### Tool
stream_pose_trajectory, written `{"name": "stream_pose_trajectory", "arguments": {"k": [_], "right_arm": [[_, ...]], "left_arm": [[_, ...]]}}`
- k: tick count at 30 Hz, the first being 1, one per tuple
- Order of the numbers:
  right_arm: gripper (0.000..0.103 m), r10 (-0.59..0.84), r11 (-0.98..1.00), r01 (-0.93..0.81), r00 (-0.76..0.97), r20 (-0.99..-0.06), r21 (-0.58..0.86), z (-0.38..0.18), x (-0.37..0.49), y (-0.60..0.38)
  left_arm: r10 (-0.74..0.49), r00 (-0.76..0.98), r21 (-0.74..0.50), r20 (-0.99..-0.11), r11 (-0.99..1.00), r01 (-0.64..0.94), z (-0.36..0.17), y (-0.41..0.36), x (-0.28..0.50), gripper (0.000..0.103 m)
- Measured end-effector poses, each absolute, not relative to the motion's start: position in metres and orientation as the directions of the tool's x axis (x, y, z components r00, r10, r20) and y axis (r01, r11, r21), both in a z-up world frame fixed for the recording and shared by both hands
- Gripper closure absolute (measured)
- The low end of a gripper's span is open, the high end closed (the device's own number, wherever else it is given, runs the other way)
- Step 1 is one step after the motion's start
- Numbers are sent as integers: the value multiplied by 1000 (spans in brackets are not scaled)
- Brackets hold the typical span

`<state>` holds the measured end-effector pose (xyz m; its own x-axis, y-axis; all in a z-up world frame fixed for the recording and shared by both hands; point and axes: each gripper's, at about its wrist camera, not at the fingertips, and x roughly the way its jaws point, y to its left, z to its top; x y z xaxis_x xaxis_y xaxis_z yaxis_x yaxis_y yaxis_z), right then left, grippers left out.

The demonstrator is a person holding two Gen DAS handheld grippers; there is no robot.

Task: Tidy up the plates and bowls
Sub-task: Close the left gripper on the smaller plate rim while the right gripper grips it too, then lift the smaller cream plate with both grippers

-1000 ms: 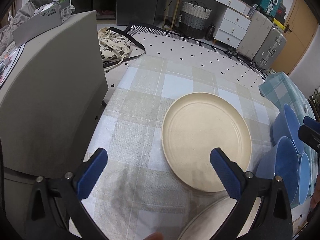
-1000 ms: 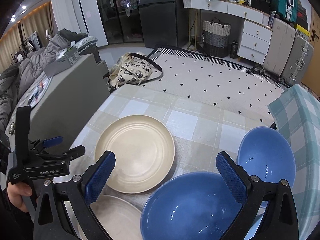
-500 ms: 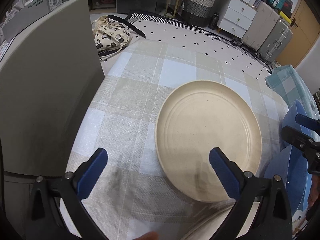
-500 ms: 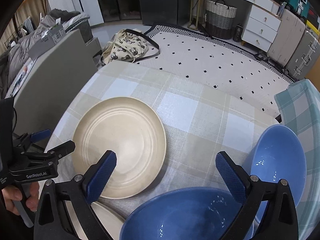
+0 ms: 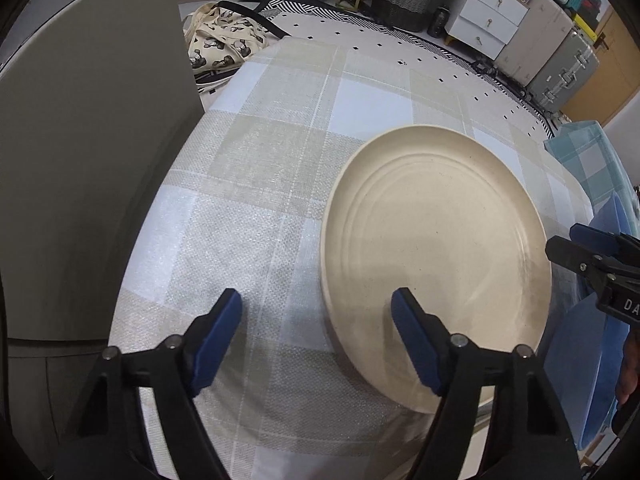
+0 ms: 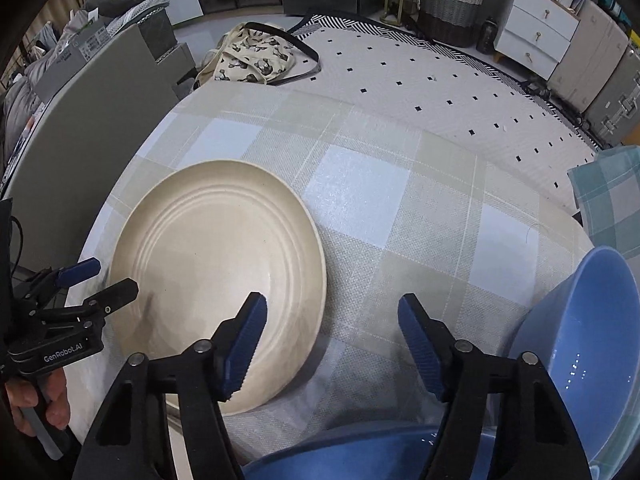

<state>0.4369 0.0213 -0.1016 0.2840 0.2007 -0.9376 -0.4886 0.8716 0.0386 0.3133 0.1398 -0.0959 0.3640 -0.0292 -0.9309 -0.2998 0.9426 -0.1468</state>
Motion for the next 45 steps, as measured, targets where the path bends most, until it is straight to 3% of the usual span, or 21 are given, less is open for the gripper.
{"name": "stream_pose_trajectory", "arguments": {"k": [10, 15, 22, 29, 45], "right_arm": [[50, 201, 865, -499, 260, -944, 47, -112, 440, 27], [61, 199, 854, -519, 255, -946, 40, -115, 437, 32], [81, 182, 842, -539, 254, -950, 17, -118, 433, 38], [94, 141, 837, -546, 283, -949, -38, -120, 429, 43], [96, 124, 838, -540, 329, -936, -79, -113, 414, 47]], "left_arm": [[-27, 335, -136, -942, 943, -305, -102, 138, 315, 41], [-22, 334, -130, -942, 944, -304, -100, 138, 314, 48], [-59, 346, -161, -936, 948, -275, -98, 136, 312, 76], [-59, 353, -150, -934, 960, -235, -94, 128, 310, 90], [-20, 403, -119, -915, 968, -222, -78, 128, 302, 91]]}}
